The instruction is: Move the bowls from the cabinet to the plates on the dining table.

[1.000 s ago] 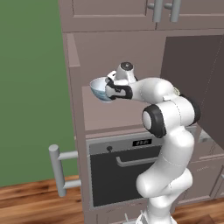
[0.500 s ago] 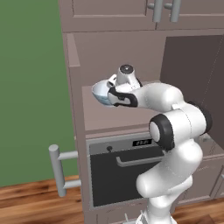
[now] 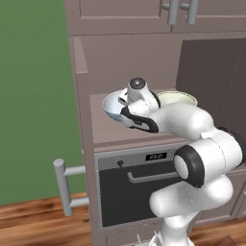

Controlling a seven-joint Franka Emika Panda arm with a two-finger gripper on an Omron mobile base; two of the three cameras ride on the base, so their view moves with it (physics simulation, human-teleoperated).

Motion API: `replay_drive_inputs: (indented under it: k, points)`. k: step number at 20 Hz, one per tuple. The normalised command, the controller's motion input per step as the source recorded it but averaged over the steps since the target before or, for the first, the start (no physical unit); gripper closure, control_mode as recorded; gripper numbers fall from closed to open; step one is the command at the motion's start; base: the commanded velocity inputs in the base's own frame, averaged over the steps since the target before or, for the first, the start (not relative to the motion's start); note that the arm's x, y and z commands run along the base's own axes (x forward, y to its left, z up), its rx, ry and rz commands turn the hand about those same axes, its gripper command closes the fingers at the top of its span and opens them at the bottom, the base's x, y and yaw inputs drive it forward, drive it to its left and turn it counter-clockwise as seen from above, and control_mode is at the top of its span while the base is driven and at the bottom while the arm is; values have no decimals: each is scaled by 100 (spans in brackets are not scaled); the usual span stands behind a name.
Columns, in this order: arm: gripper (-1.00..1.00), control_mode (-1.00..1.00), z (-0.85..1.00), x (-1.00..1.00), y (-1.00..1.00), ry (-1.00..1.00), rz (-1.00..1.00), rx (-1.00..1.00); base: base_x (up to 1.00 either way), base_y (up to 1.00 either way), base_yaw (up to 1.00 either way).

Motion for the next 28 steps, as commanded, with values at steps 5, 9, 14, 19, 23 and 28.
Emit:
replay_drive_inputs:
  k: [5,9,14,19,23,28]
  points:
    - [100,-100,0,-57,0,-2,0,-3,0,0,0]
    - [100,-100,0,-46,-6,0,0,0,0,0,0]
    - [100,-100,0,-50,-11,-2,-2,0,0,0,0]
    - [100,-100,5,-55,-18,-2,-3,0,0,0,0]
    - [100,-100,28,-47,-17,0,-5,0,0,0,0]
    - [100,-100,42,-31,-9,0,-7,0,0,0,0]
